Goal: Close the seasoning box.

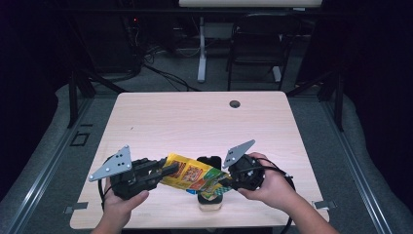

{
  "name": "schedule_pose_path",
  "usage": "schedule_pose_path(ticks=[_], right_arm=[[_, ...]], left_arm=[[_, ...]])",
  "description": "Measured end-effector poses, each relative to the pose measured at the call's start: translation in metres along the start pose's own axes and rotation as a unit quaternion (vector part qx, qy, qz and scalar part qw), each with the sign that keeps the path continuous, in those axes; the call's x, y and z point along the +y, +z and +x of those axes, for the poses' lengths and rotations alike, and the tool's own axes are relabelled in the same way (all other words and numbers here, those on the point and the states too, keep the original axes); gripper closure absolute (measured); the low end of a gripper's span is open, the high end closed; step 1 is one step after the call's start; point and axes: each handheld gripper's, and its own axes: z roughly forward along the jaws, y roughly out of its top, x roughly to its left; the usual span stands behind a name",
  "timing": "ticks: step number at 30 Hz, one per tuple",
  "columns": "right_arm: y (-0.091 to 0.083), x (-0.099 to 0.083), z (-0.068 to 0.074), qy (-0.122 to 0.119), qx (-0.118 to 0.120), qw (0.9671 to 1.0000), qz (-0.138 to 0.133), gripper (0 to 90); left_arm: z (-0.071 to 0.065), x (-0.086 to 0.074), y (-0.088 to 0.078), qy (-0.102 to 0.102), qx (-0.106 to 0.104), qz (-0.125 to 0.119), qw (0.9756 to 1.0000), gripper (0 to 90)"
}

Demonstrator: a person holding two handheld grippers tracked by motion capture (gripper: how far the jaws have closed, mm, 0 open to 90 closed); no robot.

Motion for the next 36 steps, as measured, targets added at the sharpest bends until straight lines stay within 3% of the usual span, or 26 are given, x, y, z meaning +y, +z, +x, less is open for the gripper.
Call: schedule_pose_path(ticks=[21, 36], right_arm=[[-0.0062, 0.0014, -0.0048, 0.000, -0.023, 0.9997, -0.005, 88.9], [0.0010, 0.0079, -0.0078, 0.000, -0.029, 0.9995, -0.016, 88.8]], left_arm=[[0.0011, -0.0004, 0.0028, 0.001, 0.001, 0.000, 1.0000, 76.5], [0.0029, 0.0027, -0.0027, 0.004, 0.010, 0.000, 0.9999, 76.6]])
